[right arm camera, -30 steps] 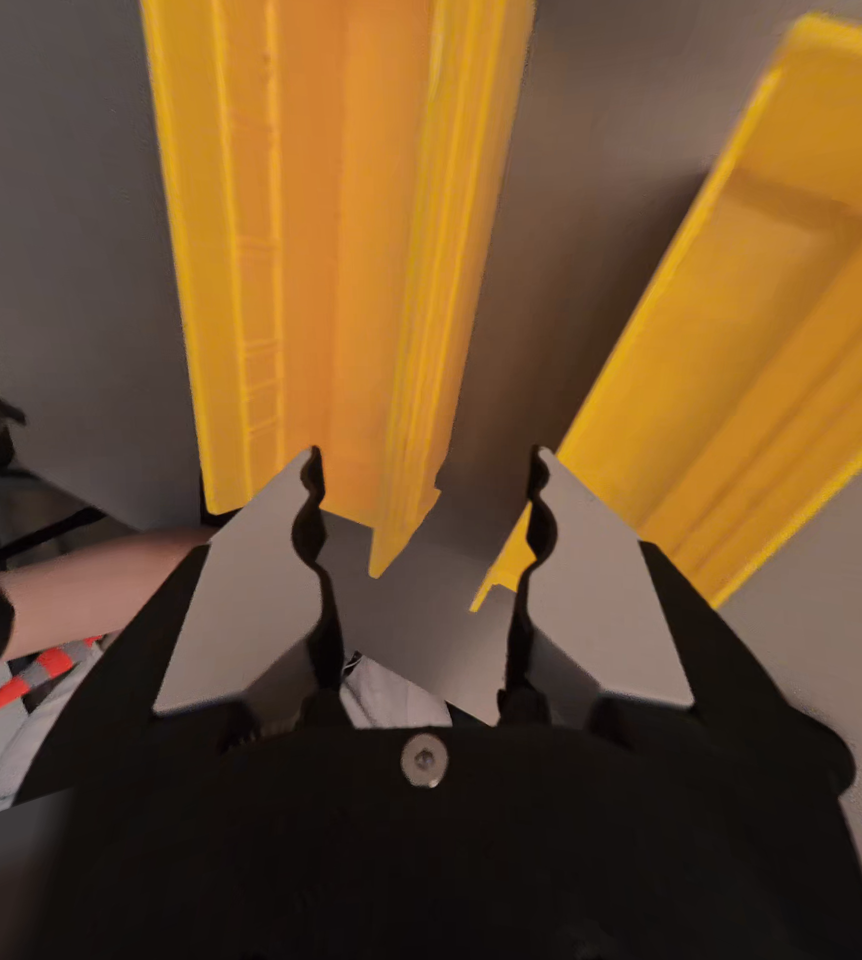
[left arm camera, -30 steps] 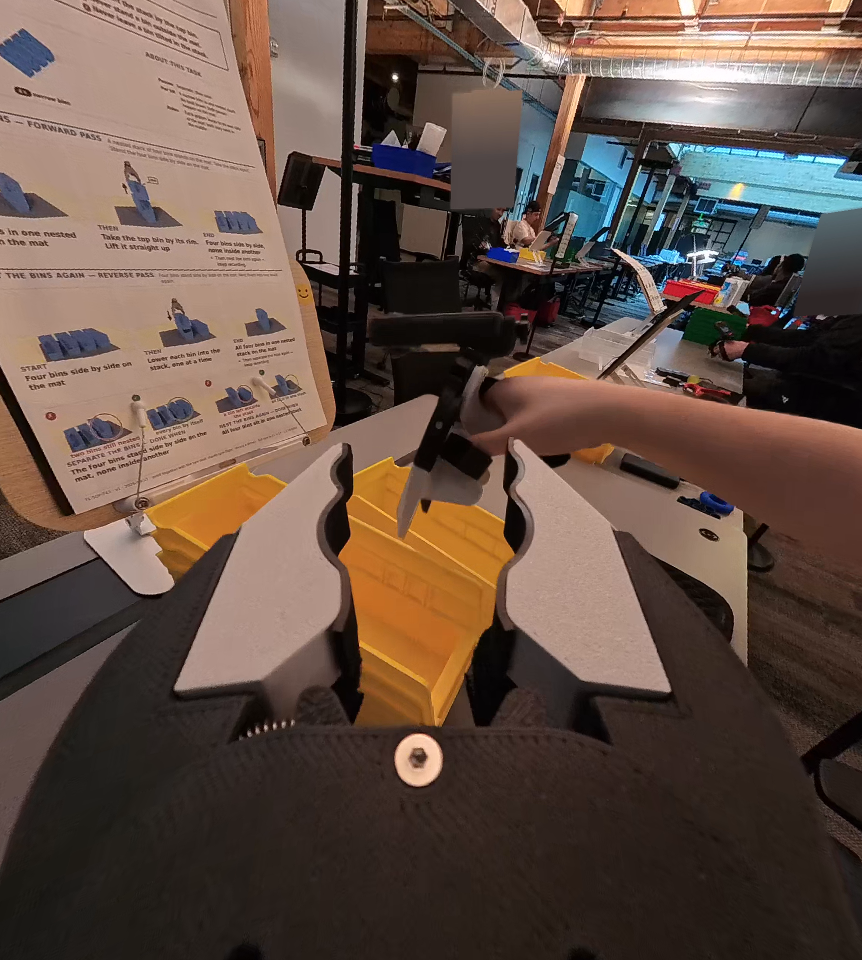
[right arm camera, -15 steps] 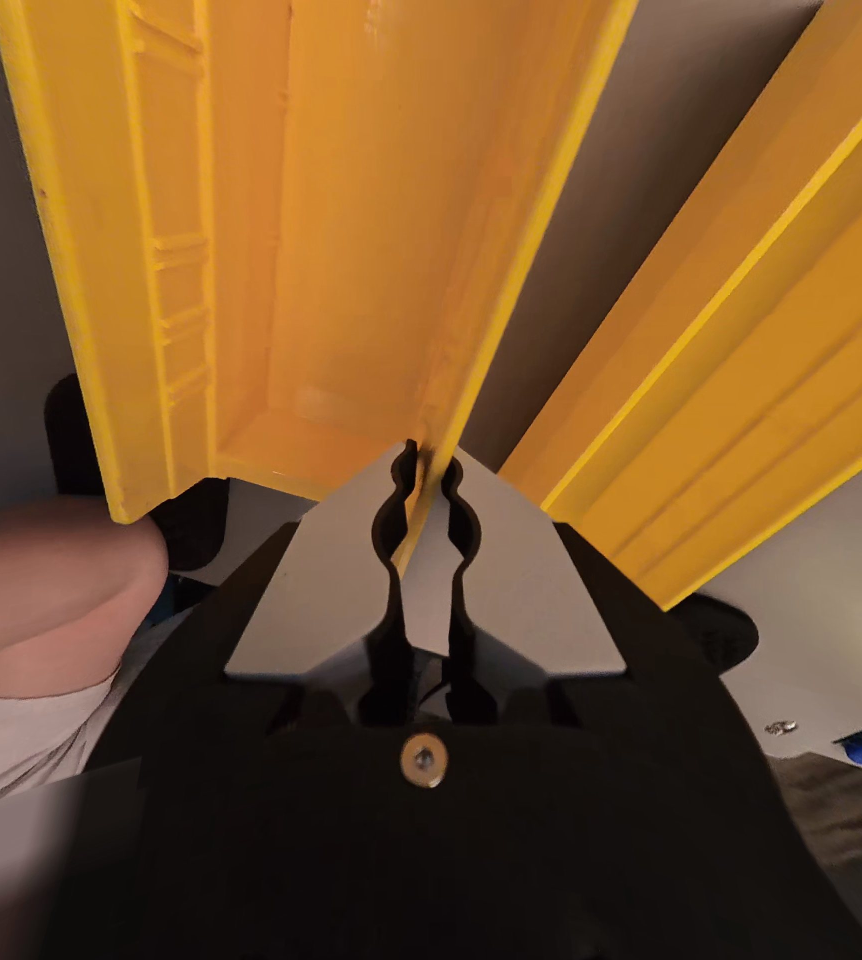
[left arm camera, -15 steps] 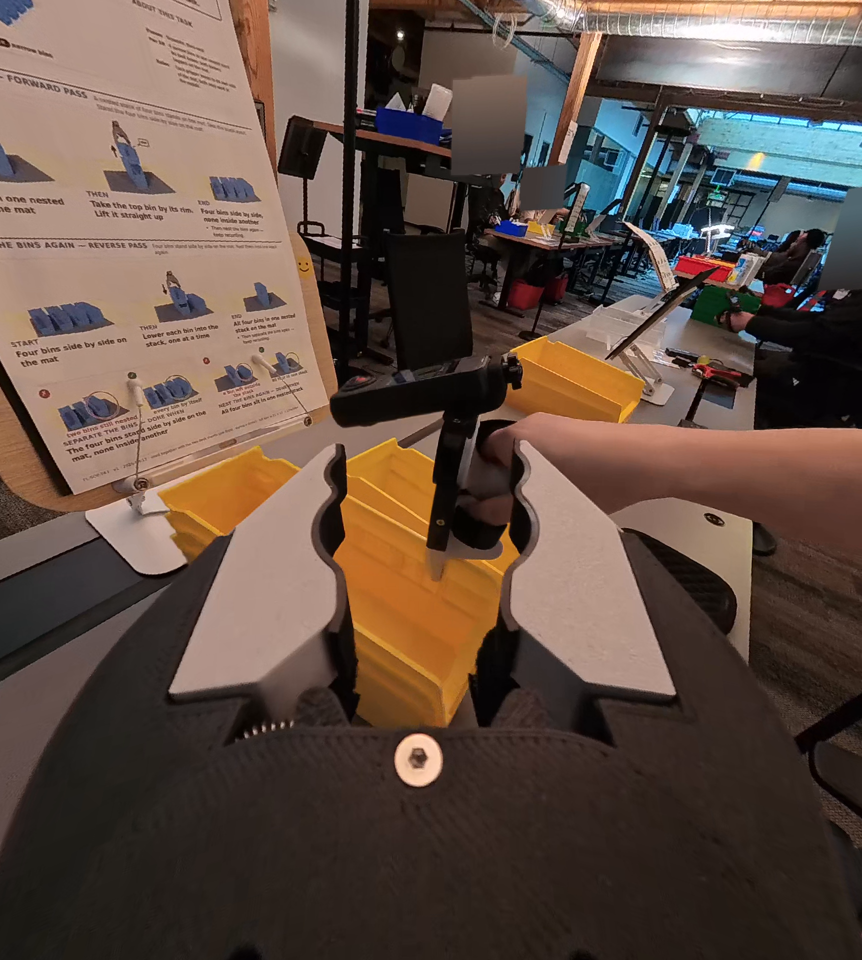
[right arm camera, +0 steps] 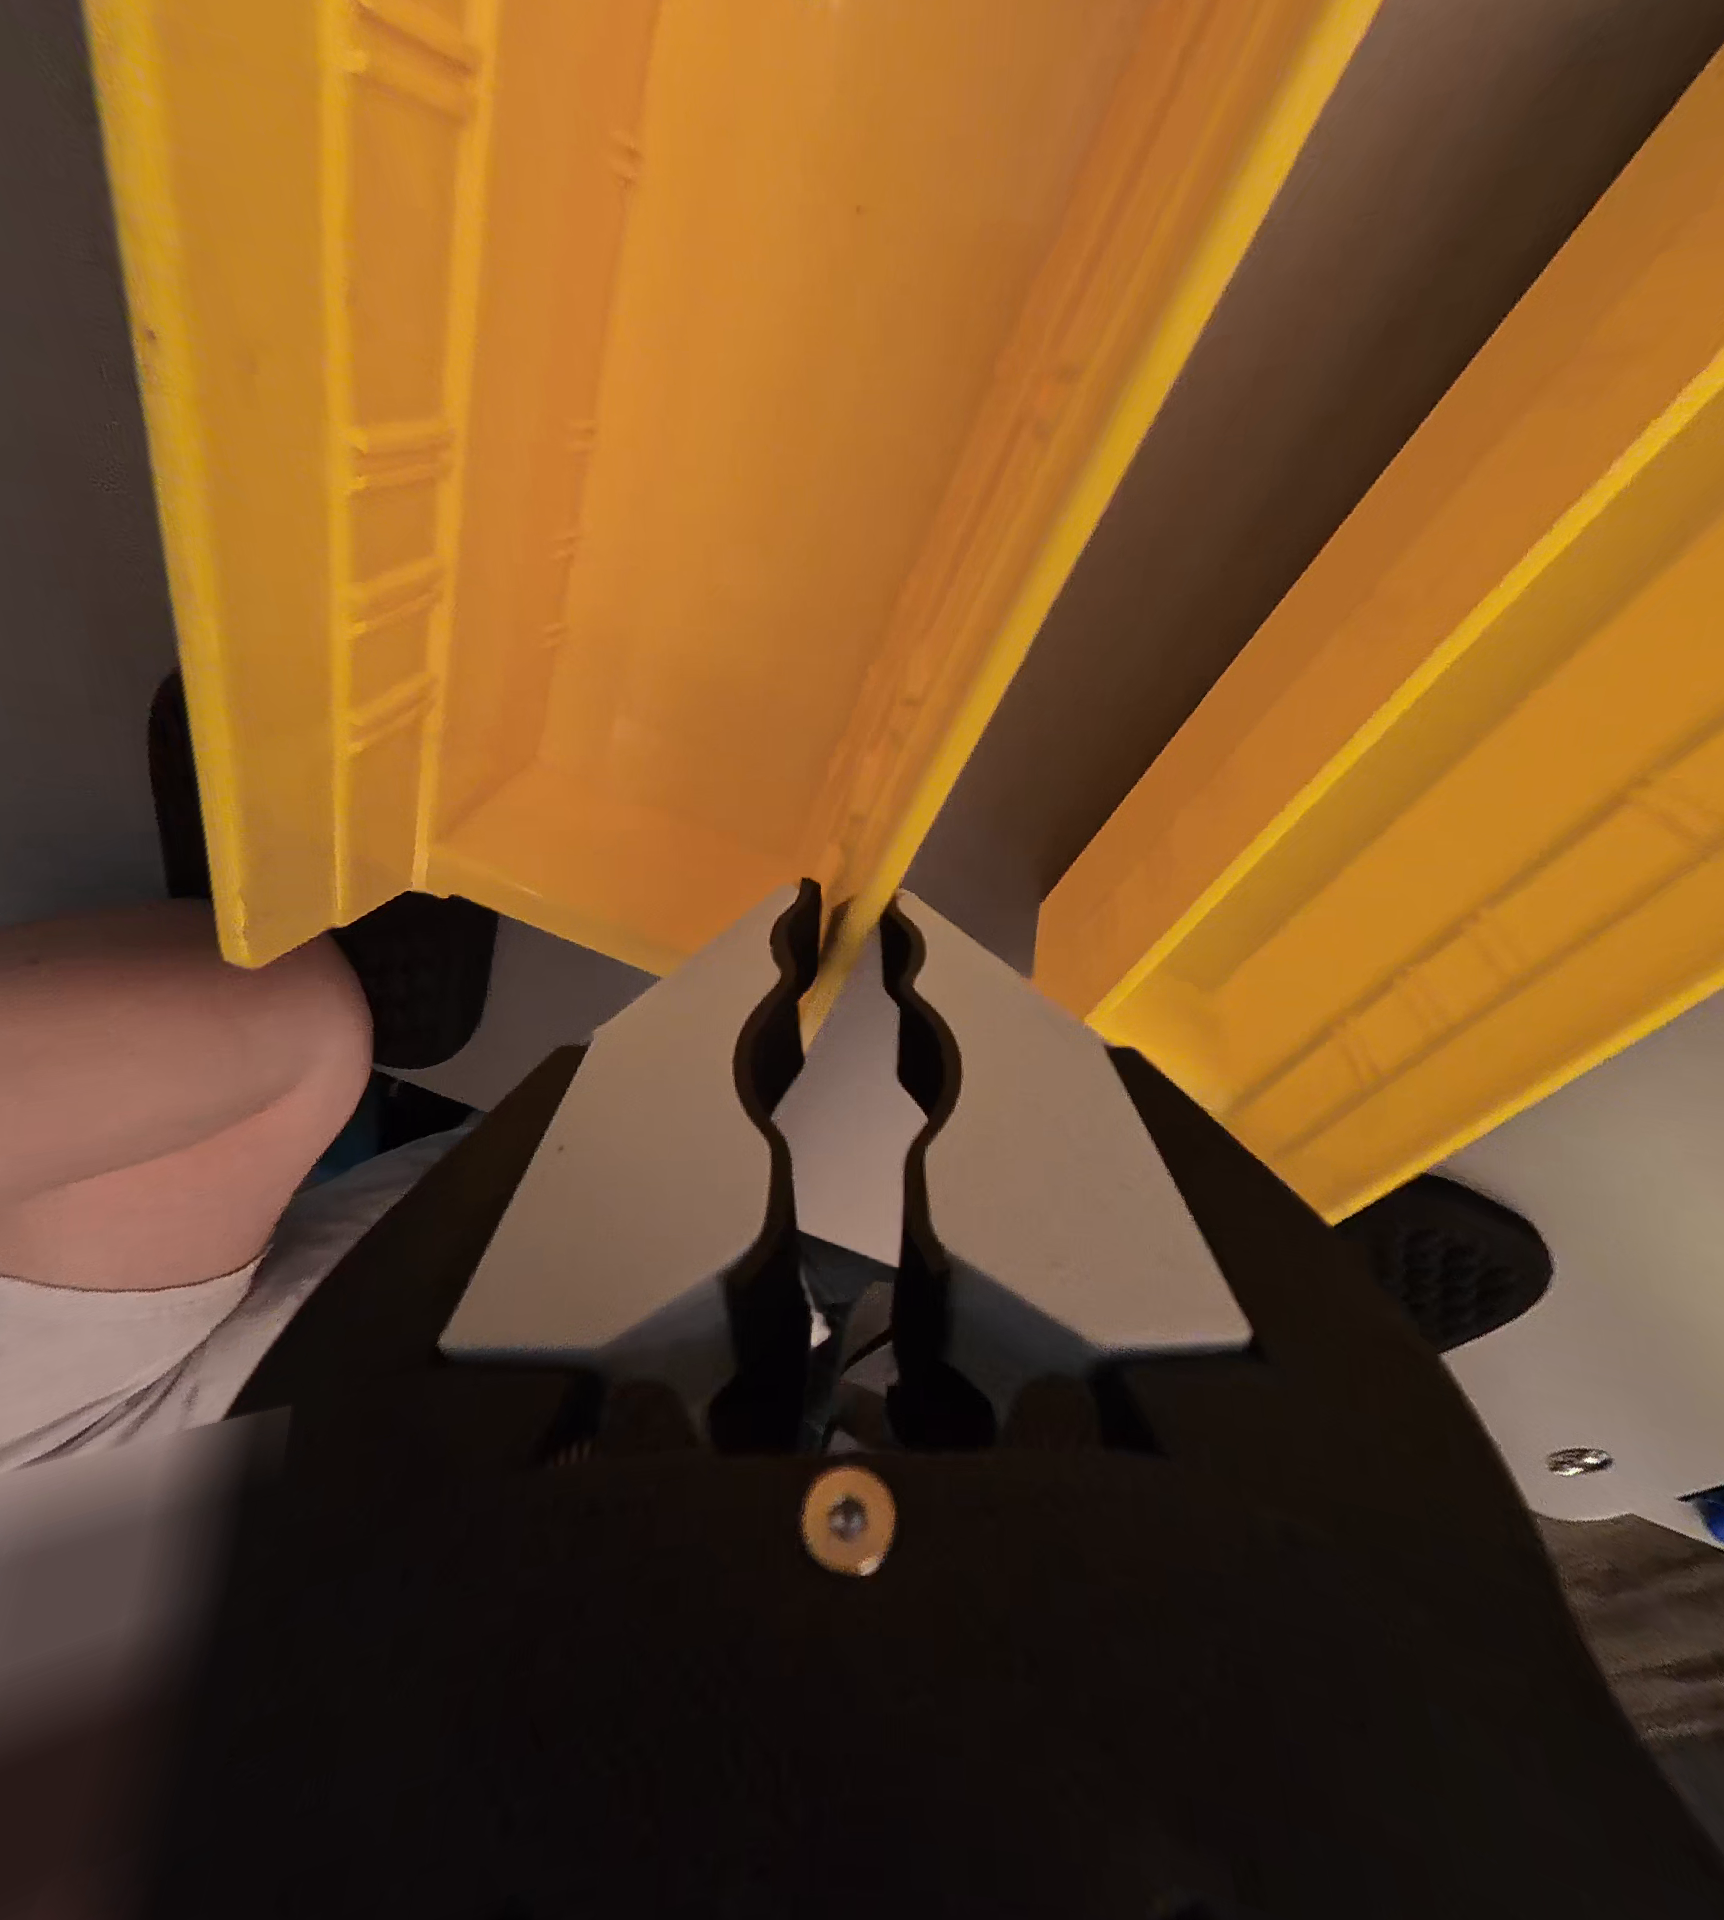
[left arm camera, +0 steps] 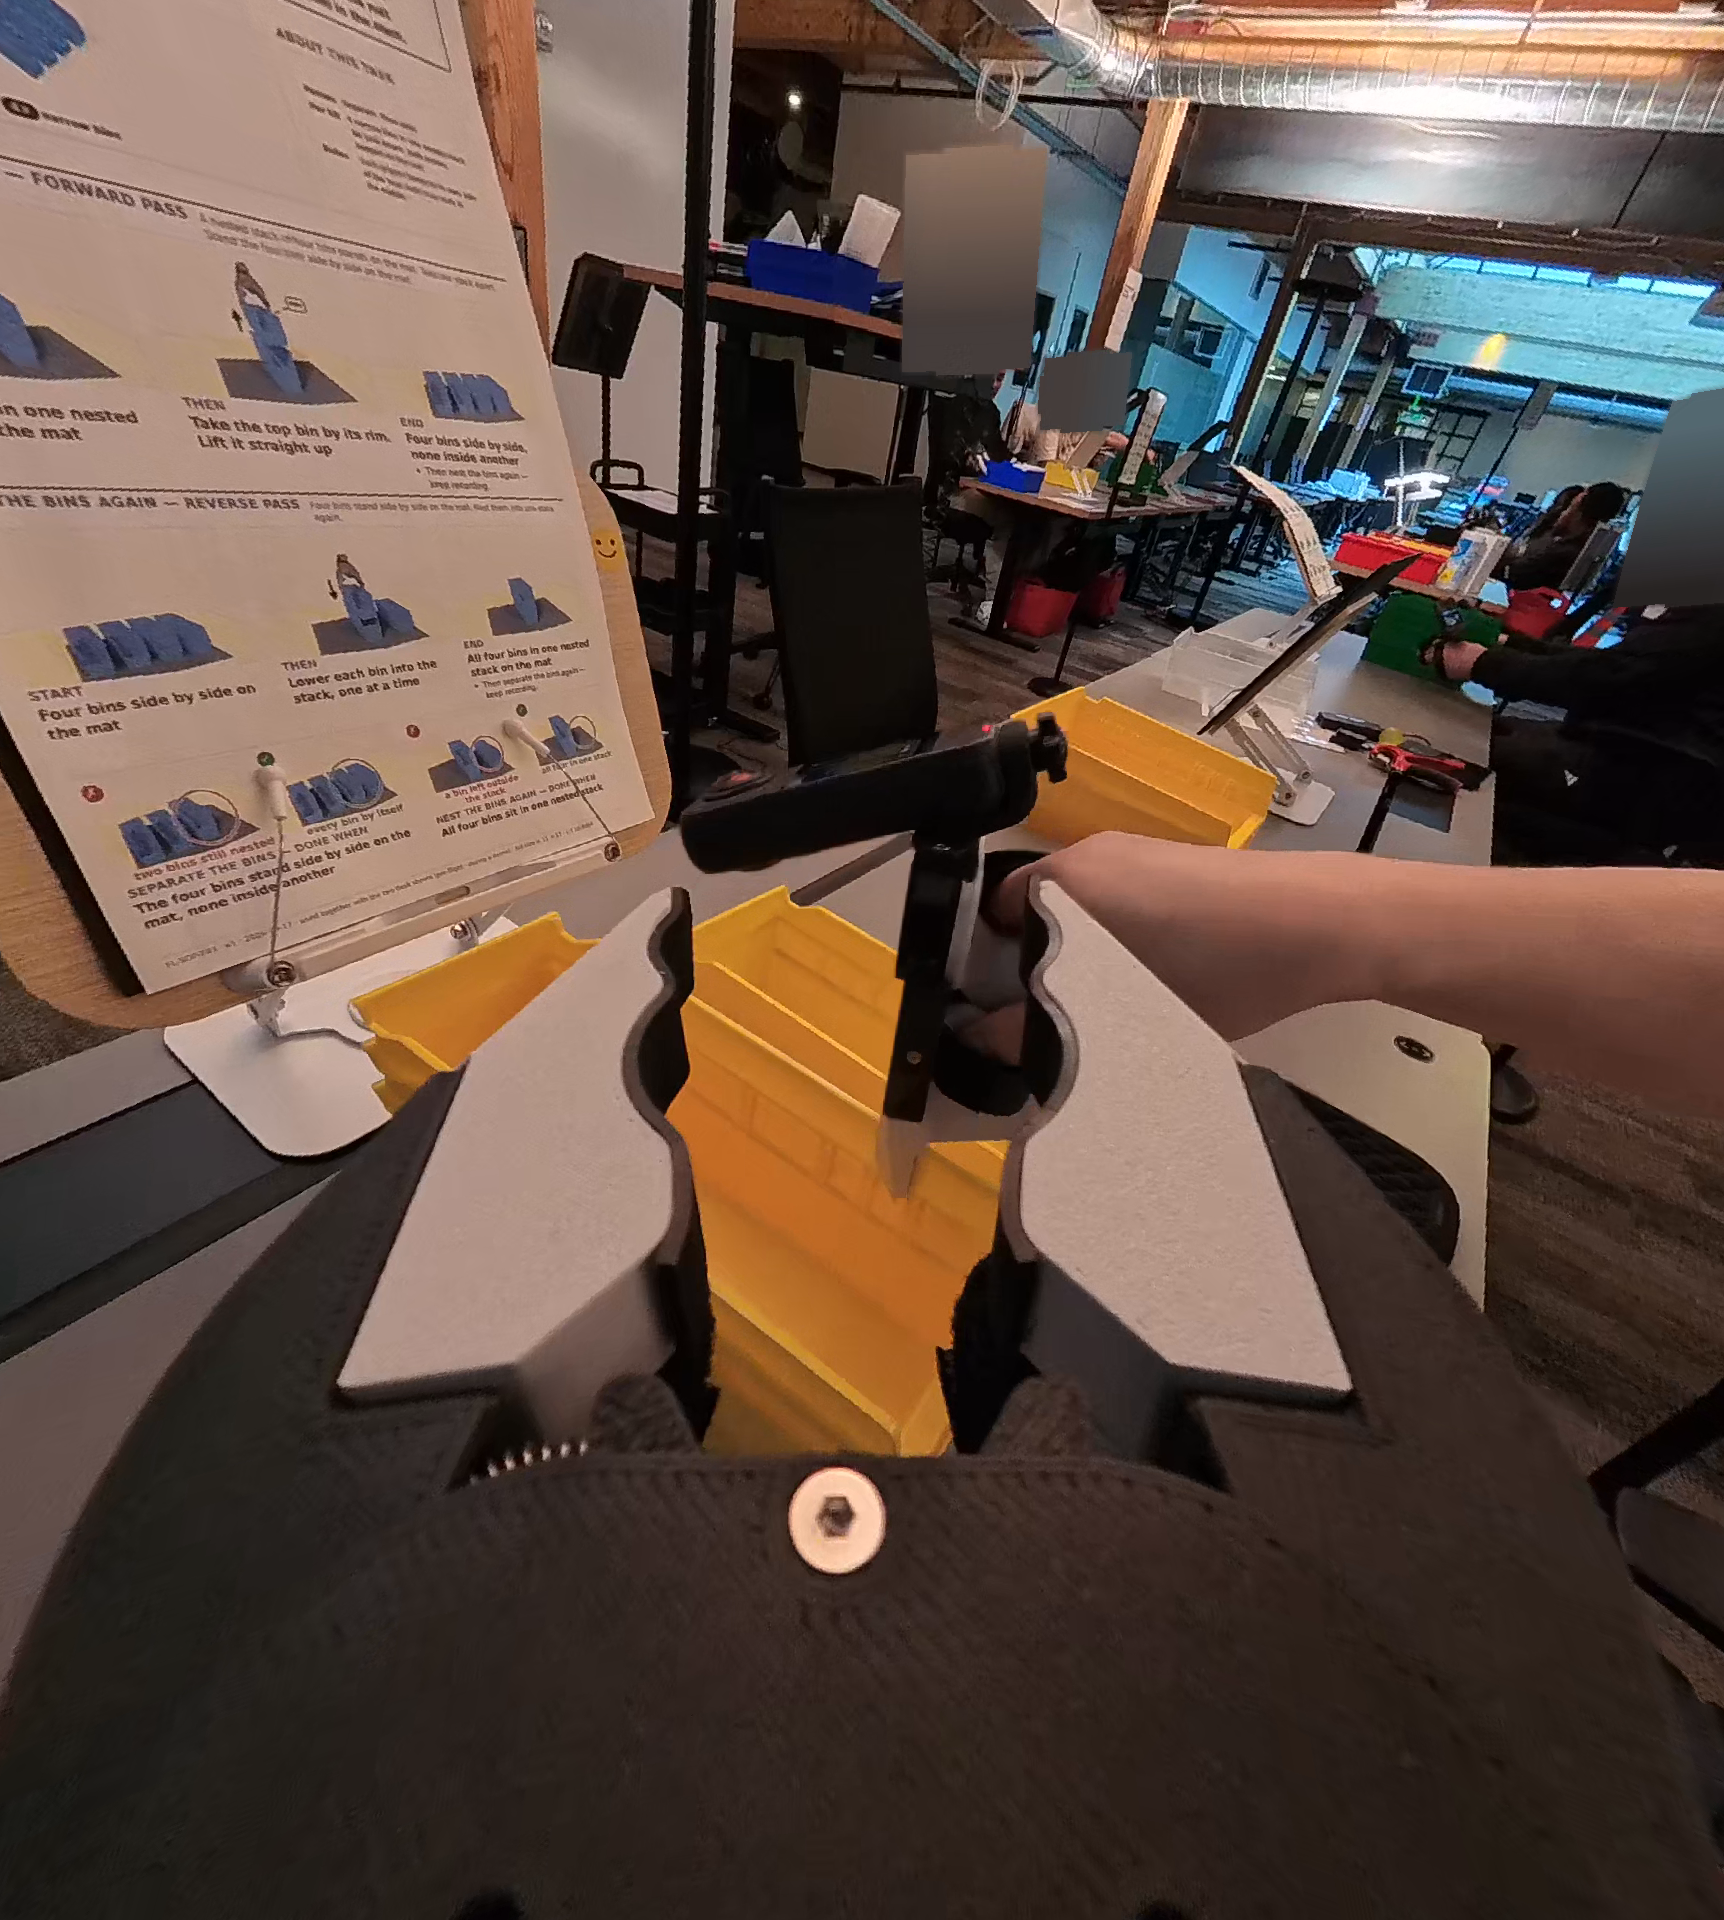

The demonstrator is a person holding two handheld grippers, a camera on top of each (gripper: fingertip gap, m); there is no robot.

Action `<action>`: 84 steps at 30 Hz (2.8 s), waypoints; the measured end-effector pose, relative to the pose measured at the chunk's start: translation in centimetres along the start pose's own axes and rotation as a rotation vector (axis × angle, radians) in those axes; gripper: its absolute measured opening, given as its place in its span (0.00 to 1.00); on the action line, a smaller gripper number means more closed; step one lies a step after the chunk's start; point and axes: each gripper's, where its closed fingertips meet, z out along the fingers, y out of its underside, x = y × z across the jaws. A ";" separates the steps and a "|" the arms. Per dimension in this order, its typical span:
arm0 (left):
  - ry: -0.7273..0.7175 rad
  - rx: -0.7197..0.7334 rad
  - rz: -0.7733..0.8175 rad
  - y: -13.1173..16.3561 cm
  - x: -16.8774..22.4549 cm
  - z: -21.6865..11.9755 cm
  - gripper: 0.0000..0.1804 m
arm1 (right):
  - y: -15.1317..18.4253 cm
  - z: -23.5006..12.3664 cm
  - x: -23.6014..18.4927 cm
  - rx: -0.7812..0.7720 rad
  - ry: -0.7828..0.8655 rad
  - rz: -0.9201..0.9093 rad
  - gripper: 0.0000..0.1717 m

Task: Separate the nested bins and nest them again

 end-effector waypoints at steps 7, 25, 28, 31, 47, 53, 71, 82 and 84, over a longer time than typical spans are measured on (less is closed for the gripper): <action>0.001 0.022 -0.013 -0.3 -0.4 -0.6 0.35 | -3.1 -7.1 1.3 0.394 0.276 -0.221 0.08; 0.032 0.076 -0.020 -1.2 0.0 -2.0 0.34 | -7.1 -12.6 -4.3 1.011 -0.094 -0.333 0.65; 0.035 0.082 -0.015 -1.2 0.2 -2.3 0.34 | -8.2 -6.5 -4.2 0.602 -0.244 -0.139 0.72; 0.040 0.098 -0.020 -1.5 0.1 -2.7 0.34 | -8.8 -4.2 -2.4 0.435 -0.182 -0.010 0.77; 0.068 0.196 -0.086 -2.6 -1.3 -5.2 0.34 | -8.7 1.1 -2.1 0.218 0.043 0.190 0.81; 0.079 0.164 -0.082 -2.1 -1.2 -4.8 0.34 | -8.7 0.8 -1.9 0.215 0.053 0.196 0.72; 0.071 0.136 -0.064 -1.8 -0.8 -3.9 0.34 | -8.7 -0.5 -2.4 0.195 0.016 0.200 0.67; 0.049 0.129 -0.056 -1.7 -0.9 -3.9 0.34 | -8.3 -8.0 -3.0 0.249 -0.023 0.170 0.68; 0.046 0.138 -0.059 -1.9 -1.0 -4.0 0.34 | -7.3 -10.5 -2.1 0.264 -0.019 0.169 0.68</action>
